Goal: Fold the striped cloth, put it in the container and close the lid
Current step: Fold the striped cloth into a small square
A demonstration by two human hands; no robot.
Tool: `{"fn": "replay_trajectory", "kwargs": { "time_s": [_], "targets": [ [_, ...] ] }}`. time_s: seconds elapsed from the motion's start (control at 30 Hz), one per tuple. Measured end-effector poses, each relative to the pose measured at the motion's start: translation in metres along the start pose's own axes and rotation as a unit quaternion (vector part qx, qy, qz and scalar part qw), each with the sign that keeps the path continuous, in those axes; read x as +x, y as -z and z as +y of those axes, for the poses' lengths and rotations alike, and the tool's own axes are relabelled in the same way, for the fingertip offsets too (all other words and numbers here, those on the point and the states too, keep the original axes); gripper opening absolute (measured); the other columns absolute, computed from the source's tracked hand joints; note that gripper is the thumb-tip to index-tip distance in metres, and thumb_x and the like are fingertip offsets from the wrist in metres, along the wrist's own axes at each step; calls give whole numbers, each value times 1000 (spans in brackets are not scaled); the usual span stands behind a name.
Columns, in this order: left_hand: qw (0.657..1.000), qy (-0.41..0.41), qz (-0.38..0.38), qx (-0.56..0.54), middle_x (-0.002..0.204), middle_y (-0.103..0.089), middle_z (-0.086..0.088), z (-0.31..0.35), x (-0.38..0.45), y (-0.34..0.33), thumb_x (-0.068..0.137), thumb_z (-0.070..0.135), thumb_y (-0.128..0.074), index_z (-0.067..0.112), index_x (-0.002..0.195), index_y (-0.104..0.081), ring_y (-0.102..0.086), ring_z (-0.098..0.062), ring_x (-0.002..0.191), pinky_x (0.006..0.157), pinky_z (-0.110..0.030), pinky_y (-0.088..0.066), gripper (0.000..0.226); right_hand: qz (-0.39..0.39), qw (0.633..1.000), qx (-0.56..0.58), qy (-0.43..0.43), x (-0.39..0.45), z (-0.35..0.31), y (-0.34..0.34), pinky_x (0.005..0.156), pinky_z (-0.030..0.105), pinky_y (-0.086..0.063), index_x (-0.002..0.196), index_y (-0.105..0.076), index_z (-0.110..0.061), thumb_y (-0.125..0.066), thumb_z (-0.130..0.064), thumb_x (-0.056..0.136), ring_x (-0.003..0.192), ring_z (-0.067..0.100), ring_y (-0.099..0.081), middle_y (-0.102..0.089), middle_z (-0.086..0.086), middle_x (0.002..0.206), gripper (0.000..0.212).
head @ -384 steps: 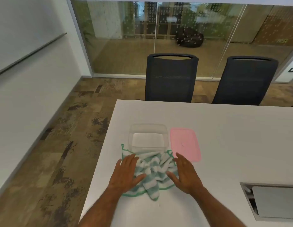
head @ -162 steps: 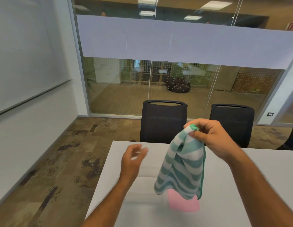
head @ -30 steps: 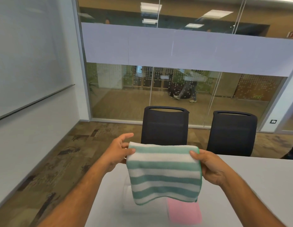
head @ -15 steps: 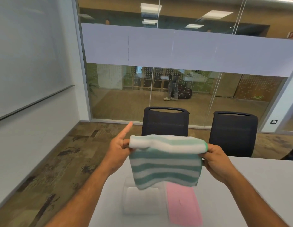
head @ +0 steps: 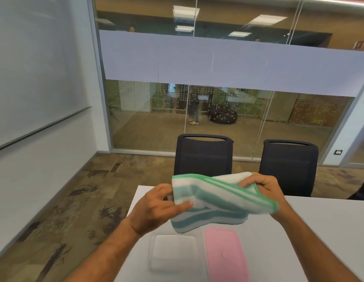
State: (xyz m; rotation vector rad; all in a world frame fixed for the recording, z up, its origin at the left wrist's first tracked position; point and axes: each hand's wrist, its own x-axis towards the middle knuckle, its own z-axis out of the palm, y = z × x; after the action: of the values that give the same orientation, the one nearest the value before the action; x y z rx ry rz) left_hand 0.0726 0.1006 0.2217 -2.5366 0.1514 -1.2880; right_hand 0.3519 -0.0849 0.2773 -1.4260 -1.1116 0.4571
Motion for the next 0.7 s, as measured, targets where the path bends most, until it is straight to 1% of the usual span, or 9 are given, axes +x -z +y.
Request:
{"fn": "replay_trajectory", "kwargs": {
  "time_s": [0.1,0.2,0.3,0.4,0.47,0.53,0.57,0.63,0.7],
  "targets": [
    [999,-44,25,15,103,-78,-7,0,-4,-3,89,24,-76,18,118,-73,-71,-24,97,78,-36,-64,29,8,1000,15,-4,1,-2,0,56,28,-60,66,-79,-13,-53,15,90,73,18,-73,-75,-2,85,45],
    [997,-53,48,8,103,-77,-2,-3,-7,-4,93,16,-70,16,126,-60,-64,-22,102,86,-37,-62,34,5,1000,29,-5,2,-5,1,55,29,-61,64,-77,-13,-53,13,91,74,19,-73,-75,-3,83,44],
    [996,2,75,-42,117,-62,-8,-8,-6,-4,97,5,-58,19,138,-46,-60,-25,105,92,-33,-56,45,2,1000,25,5,4,-6,1,52,28,-60,63,-75,-14,-51,12,92,73,18,-72,-73,-3,80,45],
    [988,82,100,-85,122,-51,-10,-14,-3,-1,88,3,-67,20,140,-42,-57,-23,111,97,-28,-53,59,1,1000,22,17,5,-7,1,53,30,-60,63,-74,-16,-51,12,92,74,18,-71,-72,-2,81,47],
    [975,143,115,-121,125,-55,-10,-17,0,2,95,13,-62,14,136,-48,-57,-20,116,103,-24,-50,44,1,999,26,25,6,-10,0,53,29,-61,64,-75,-18,-51,13,91,75,18,-72,-73,-3,81,48],
    [951,218,126,-181,122,-64,-7,-21,2,6,99,21,-56,9,132,-53,-62,-14,114,98,-23,-54,35,9,999,35,37,7,-12,-3,55,29,-62,73,-76,-20,-54,11,91,77,19,-73,-73,-4,85,43],
    [937,251,131,-204,118,-68,-4,-23,3,8,98,18,-57,9,130,-56,-65,-8,109,92,-23,-58,33,15,998,34,44,7,-13,-4,57,30,-63,83,-76,-21,-55,8,92,79,18,-73,-74,-4,88,37],
    [919,301,135,-218,109,-71,5,-28,6,11,91,3,-61,13,122,-65,-66,4,99,80,-24,-62,33,25,998,30,52,8,-15,-6,59,31,-63,99,-70,-24,-58,0,93,80,16,-73,-73,-3,93,27],
    [906,322,131,-241,102,-71,21,-33,10,14,86,-5,-59,19,113,-69,-67,5,91,73,-21,-61,38,24,998,31,49,8,-16,-5,57,31,-63,102,-66,-22,-59,-5,93,78,16,-73,-73,-3,91,20]
  ]
}}
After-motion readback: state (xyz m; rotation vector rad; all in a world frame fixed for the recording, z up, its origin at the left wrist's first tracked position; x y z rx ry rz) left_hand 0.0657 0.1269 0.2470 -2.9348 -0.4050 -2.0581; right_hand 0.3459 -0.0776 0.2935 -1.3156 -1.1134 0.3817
